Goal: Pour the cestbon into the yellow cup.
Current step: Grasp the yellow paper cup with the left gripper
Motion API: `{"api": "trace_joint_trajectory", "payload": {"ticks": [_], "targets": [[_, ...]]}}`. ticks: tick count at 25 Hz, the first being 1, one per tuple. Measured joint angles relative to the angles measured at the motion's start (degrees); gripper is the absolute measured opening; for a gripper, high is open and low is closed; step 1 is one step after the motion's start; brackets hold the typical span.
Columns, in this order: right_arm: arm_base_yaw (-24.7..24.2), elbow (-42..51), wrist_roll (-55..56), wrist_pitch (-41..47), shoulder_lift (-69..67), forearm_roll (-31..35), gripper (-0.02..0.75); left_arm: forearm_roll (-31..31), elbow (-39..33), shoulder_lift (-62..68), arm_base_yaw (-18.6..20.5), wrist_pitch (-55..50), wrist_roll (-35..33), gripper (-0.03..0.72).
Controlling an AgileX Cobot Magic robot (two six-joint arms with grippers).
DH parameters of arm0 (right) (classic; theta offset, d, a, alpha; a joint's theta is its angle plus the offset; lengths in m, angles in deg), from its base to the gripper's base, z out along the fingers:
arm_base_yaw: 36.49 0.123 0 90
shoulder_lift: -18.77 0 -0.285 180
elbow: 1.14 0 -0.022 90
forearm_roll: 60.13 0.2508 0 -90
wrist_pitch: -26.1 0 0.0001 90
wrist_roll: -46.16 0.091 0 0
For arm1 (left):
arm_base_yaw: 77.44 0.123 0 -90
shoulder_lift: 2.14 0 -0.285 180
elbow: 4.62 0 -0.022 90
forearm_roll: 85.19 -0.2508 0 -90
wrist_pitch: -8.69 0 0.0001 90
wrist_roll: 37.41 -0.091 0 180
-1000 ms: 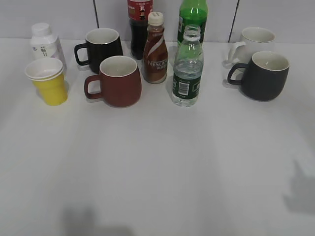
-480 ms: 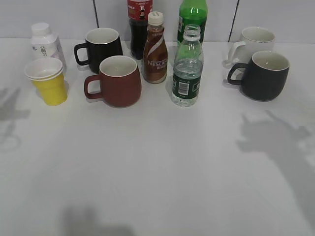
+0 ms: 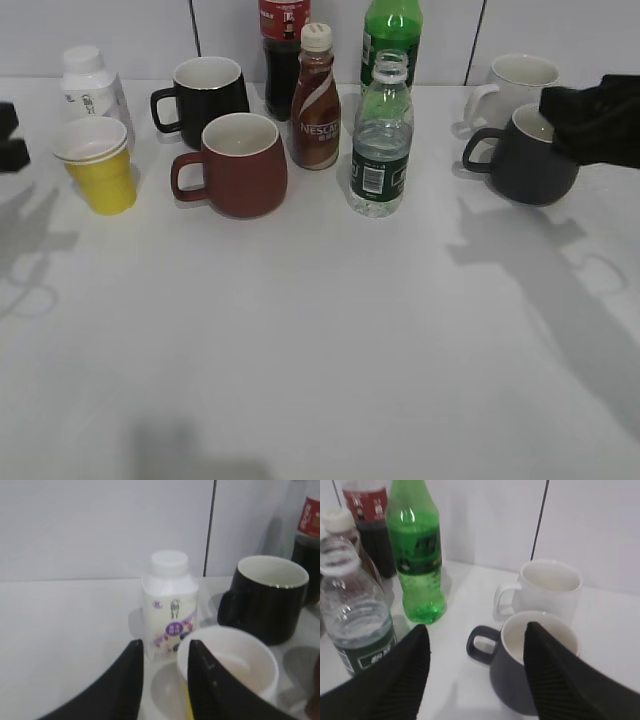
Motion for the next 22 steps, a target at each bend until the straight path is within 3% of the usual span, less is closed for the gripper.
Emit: {"api": "trace_joint_trajectory", "payload": {"ticks": [6,10,17,22], "targets": [[0.0,0.0,1.21,-3.15,-2.25,-1.71,0.447,-5.85,-10.36,5.3,0.0,16.44,0.0,0.248],[0.19,0.0,6.06,-4.08,-2.52,-7.4,0.447,-11.27,-13.15,11.43,0.0,23.37,0.0,0.29],[2.68,2.14,7.97,-7.03,-4.12,-12.0,0.447,-12.16,-12.66,21.17,0.0,29.09,0.0,0.526],[2.73,2.48,8.07,-9.32,-7.67,-12.19,0.49,-11.43,-9.83,23.15,0.0,29.43,0.0,0.566]]}}
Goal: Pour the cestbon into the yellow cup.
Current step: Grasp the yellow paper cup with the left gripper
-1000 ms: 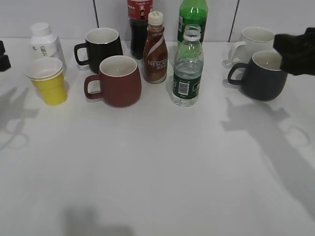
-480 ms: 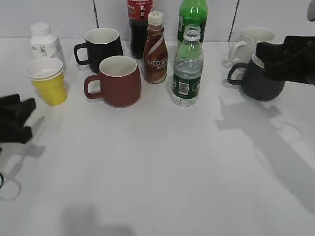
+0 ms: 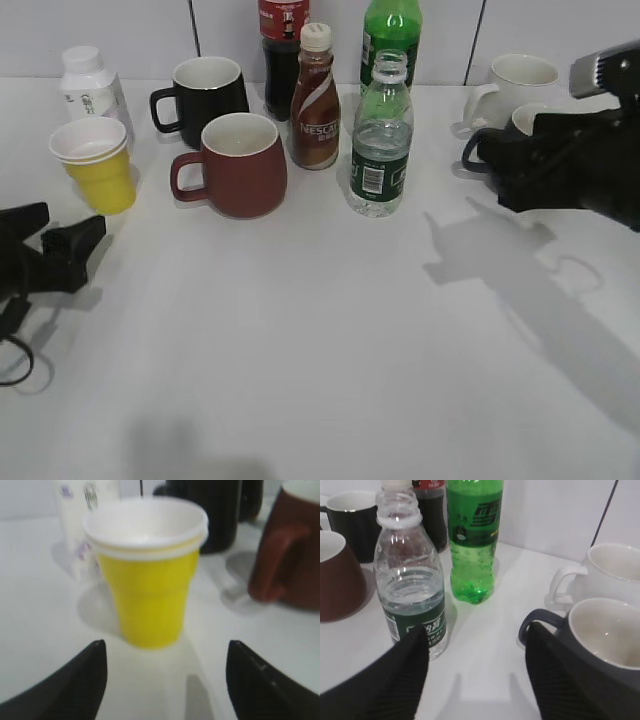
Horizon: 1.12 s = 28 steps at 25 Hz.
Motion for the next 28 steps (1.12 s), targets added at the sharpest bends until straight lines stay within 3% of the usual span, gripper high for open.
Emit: {"api": "trace_joint_trajectory", "payload": {"ticks": [6,28], "targets": [[0.0,0.0,0.0,-4.66,-5.84,-0.04,0.554,0.37,5.38,2.81,0.0,0.43,0.0,0.592],[0.0,0.04,0.0,-9.69,-9.99,-0.57,0.557,-0.98,18.38,12.6,0.0,0.38,0.0,0.608]]}}
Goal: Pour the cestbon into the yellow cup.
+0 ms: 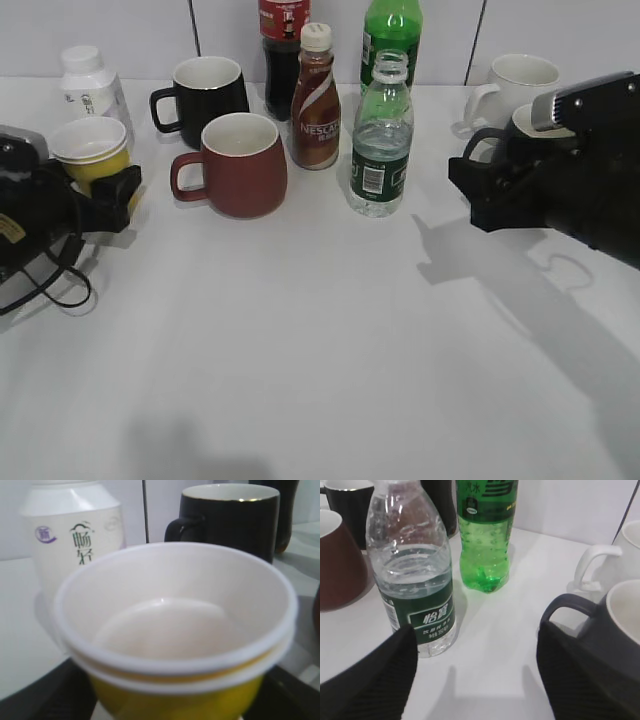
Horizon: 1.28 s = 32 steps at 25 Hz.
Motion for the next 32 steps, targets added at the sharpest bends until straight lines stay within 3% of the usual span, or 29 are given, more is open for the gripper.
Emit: {"api": "trace_joint_trajectory", "payload": {"ticks": [7,15,22,28,32], "targets": [[0.0,0.0,0.0,-0.43,-0.08,-0.11,0.557,-0.66,2.46,2.91,0.0,0.0,0.0,0.582],[0.0,0.0,0.0,-0.54,-0.08,-0.85,0.557,-0.84,2.74,2.99,0.0,-0.05,0.0,0.392],[0.0,0.0,0.0,-3.47,-0.92,-2.25,0.557,-2.02,1.54,2.78,0.0,0.48,-0.01,0.389],[0.0,-3.09,0.18,-5.29,-5.96,-9.78,0.558,-2.45,-5.47,-2.32,0.0,0.28,-0.01,0.386],[0.0,-5.35,1.29,-6.14,-9.58,-11.36,0.609,-3.38,-10.41,-7.96,0.0,0.26,-0.01,0.384]]}}
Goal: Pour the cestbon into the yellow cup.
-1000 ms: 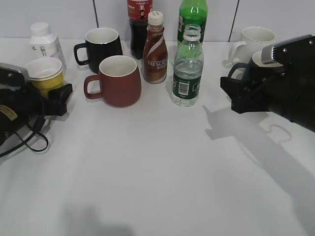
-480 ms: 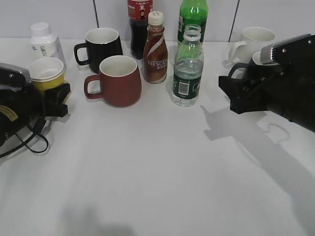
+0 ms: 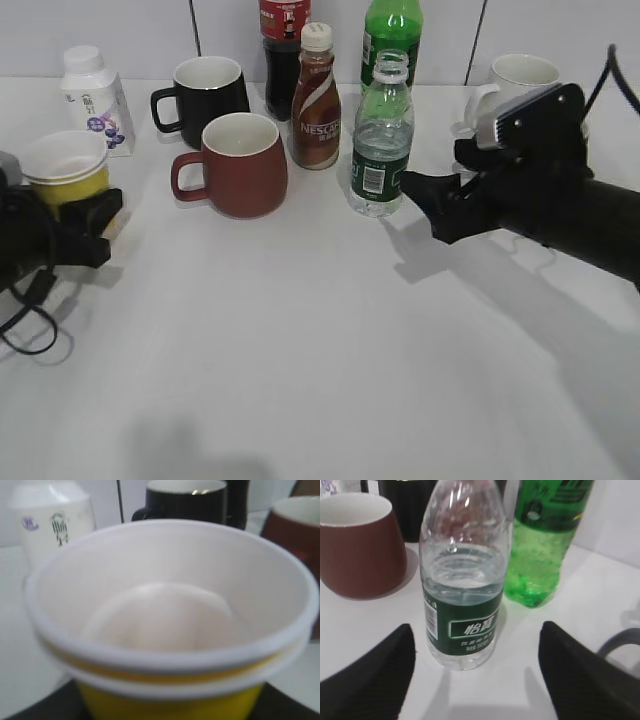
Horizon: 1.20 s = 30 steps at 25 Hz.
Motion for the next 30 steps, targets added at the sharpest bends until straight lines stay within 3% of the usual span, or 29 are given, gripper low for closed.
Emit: {"api": "trace_joint_trajectory", "payload": {"ticks": [6,11,18,30], "targets": [[0.0,-5.05,4.42,-0.45,-5.41,-4.46,0.64,-4.82,-4.62,-6.84,0.0,-0.01,0.59,0.383],[0.0,-9.37,5.91,-0.5,-9.67,-6.1,0.64,-12.09,-4.94,-8.09,0.0,-0.01,5.43,0.382],[0.0,-14.96,8.82,-0.69,-14.85,-9.48,0.64,-20.18,-4.94,-8.09,0.0,-0.06,6.68,0.379],[0.0,-21.91,10.19,-4.04,-21.22,-10.6,0.613,-25.3,-4.94,-8.09,0.0,-0.06,9.23,0.379]]}}
